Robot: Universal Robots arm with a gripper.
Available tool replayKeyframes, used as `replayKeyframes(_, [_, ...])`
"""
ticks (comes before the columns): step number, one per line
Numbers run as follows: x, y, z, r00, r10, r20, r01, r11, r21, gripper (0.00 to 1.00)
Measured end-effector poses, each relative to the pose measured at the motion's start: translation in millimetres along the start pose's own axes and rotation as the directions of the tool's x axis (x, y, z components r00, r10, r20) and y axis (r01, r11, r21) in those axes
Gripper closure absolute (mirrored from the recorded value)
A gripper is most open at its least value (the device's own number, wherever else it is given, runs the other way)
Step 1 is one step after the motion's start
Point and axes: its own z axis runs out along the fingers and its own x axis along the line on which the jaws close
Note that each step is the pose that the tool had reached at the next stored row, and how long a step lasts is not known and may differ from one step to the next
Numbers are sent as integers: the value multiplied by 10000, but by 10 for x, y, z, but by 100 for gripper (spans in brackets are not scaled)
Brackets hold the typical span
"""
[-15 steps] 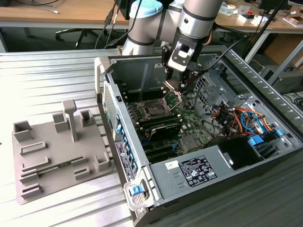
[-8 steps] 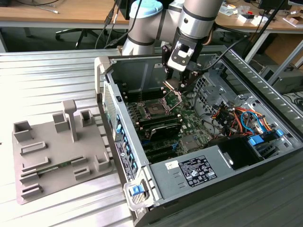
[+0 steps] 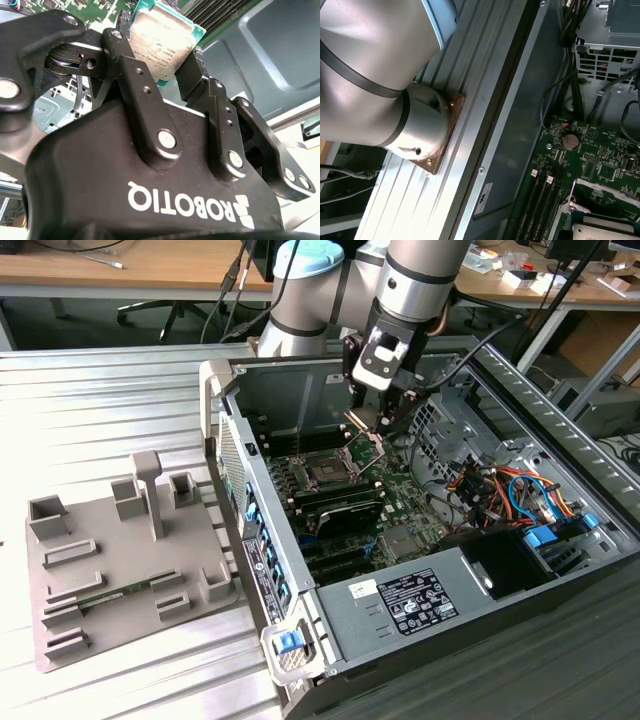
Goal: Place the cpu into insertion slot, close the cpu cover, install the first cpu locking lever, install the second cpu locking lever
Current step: 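Place the cpu into insertion slot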
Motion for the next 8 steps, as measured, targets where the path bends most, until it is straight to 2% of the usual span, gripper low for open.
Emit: replayKeyframes(8, [0, 0, 1, 9998, 207, 14, -207, 9998, -4, 45])
